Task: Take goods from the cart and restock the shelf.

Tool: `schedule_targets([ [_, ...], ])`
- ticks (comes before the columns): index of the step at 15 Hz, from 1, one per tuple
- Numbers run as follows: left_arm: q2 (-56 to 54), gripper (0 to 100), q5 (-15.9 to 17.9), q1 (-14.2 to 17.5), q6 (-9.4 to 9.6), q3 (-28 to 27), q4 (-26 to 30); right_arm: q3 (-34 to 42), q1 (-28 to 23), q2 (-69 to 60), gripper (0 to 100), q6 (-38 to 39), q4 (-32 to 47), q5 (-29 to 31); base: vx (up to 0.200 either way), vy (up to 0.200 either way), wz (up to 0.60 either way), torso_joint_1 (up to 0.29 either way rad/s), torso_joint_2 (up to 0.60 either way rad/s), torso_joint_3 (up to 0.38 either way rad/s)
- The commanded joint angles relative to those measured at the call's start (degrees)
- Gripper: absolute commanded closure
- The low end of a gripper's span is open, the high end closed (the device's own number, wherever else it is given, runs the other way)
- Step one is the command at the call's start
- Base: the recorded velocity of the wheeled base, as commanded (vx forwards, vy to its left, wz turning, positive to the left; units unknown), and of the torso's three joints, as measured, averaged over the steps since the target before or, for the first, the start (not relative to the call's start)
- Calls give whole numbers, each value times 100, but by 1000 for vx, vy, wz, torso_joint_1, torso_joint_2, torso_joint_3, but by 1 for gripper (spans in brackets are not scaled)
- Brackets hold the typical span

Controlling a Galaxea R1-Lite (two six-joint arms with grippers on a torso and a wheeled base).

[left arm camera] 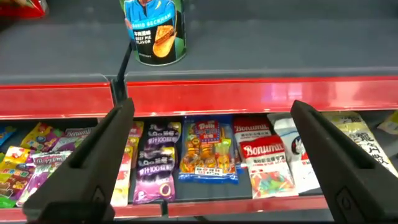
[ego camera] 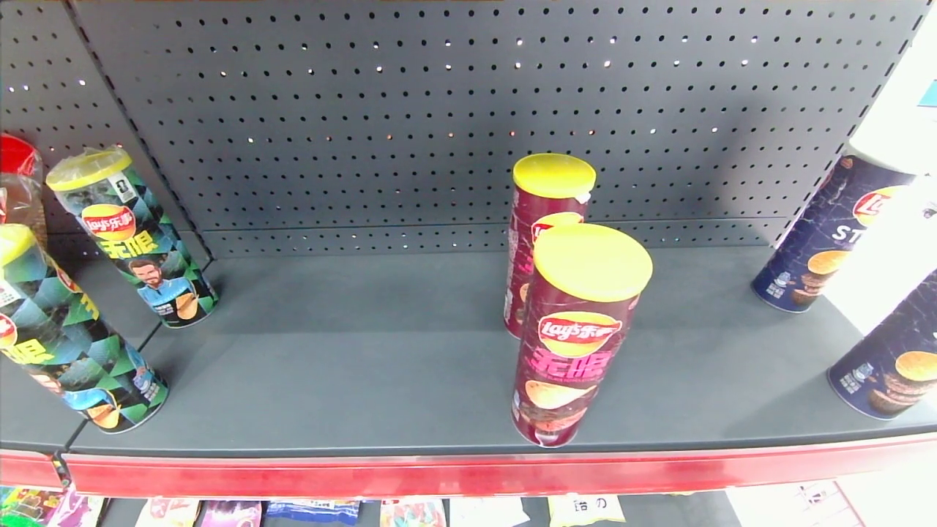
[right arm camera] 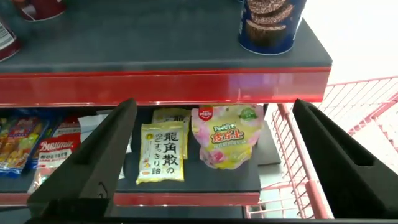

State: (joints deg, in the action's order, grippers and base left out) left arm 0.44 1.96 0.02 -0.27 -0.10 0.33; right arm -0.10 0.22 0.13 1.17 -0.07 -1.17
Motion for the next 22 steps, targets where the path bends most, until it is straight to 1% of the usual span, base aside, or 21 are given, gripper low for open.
schedule_targets([
  [1,-44,0,-3,-2,0,1,2,10,-4,-5,0,-3,-1,3,0,0,0,0,0,0],
  [6,-44,0,-3,-2,0,1,2,10,4,-13,0,-99,7,-68,0,0,0,0,0,0],
  [12,-44,0,-3,-2,0,1,2,10,-4,-13,0,-117,7,-59,-200,0,0,5,2,2],
  [18,-44,0,-3,-2,0,1,2,10,-4,-13,0,-117,7,-59,0,0,0,0,0,0],
  [21,-44,0,-3,-2,0,1,2,10,-4,-13,0,-117,7,-59,0,200,0,-2,1,-1],
  [22,-44,0,-3,-2,0,1,2,10,-4,-13,0,-117,7,-59,0,0,0,0,0,0],
])
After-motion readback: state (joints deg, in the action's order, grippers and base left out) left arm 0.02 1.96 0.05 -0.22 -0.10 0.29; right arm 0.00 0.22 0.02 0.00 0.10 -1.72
